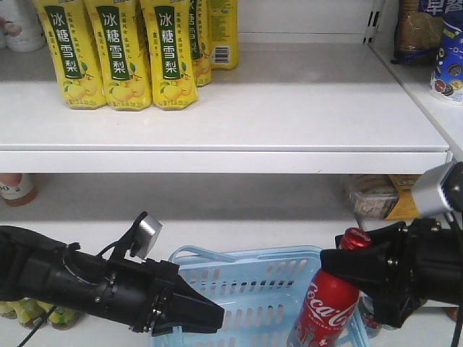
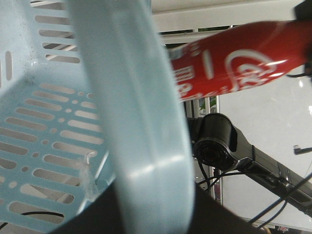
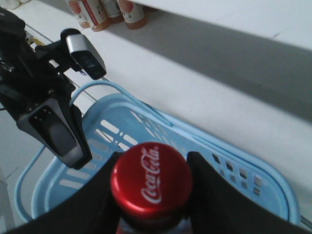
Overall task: Place coke in basket with both arms
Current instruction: 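Lift the bottle off the shelf and lower it toward the basket, then release the bottle into the basket by opening the right gripper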
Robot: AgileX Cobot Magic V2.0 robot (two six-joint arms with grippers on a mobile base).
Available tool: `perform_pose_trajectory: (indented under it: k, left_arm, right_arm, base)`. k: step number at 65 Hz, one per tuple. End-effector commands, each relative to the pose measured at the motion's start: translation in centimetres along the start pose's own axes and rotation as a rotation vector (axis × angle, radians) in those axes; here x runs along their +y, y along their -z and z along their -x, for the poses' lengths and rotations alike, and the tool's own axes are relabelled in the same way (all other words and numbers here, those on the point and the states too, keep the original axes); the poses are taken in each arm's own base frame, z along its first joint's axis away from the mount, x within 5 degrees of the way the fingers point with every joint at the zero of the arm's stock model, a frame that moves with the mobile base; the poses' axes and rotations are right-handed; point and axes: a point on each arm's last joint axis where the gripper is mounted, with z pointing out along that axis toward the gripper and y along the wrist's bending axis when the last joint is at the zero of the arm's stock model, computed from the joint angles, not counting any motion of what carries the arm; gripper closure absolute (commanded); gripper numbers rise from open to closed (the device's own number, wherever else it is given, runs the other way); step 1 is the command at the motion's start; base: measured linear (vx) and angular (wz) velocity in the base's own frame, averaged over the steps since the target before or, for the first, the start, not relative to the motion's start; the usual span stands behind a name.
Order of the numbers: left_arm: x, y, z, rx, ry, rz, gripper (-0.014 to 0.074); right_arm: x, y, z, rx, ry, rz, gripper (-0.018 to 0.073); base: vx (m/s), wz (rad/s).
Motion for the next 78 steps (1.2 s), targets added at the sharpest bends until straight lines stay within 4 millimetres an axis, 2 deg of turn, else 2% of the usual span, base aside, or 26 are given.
perform_pose_trajectory:
  k: [1,13,20,40,54,67,78]
  left_arm:
    - [-2.4,0.5,0.1,-0.031,-0.041,-0.119,0.0603]
    - [-2.4,0.5,0.1,-0.031,-0.041,-0.119,0.0603]
    - [-2.4,0.5,0.1,-0.031,-0.041,-0.119,0.0603]
    - [-2.4,0.5,0.1,-0.031,-0.041,-0.119,0.0603]
    - [-2.4,0.5,0.1,-0.031,-0.041,-0.119,0.0603]
    - [-2.4,0.5,0.1,-0.031,-0.041,-0.119,0.0603]
    - [-2.4,0.5,0.1,-0.031,-0.041,-0.119,0.0603]
  right_arm:
    - [0.0,0.1,0.4,-0.106,-0.015,-0.015,0.0564]
    - [-0.9,-0.6,-2.0,-0.118,-0.057,-0.09,0.0549]
    - [-1.4,-0.7,-3.0,-0.099,-0.068,-0.144,0.0511]
    - [-1.3,-1.0,-4.3,-0.052,-0.094,-0.14,0.0299]
    - [-1.2,-1.0,-4.3,-0.046,-0.09,-0.125,0.0183]
    - [-0.5,-0.9,-4.1,-0.051,-0.084,-0.058,0.0178]
    - [0.6,0.3,-1.9,-0.102,-0.038,-0.045,0.0178]
  base:
    - [0.0,0.0]
    - [0.0,0.0]
    - [0.0,0.0]
    - [0.0,0.0]
    - [0.0,0.0]
    - [0.0,0.0]
    - [0.0,0.0]
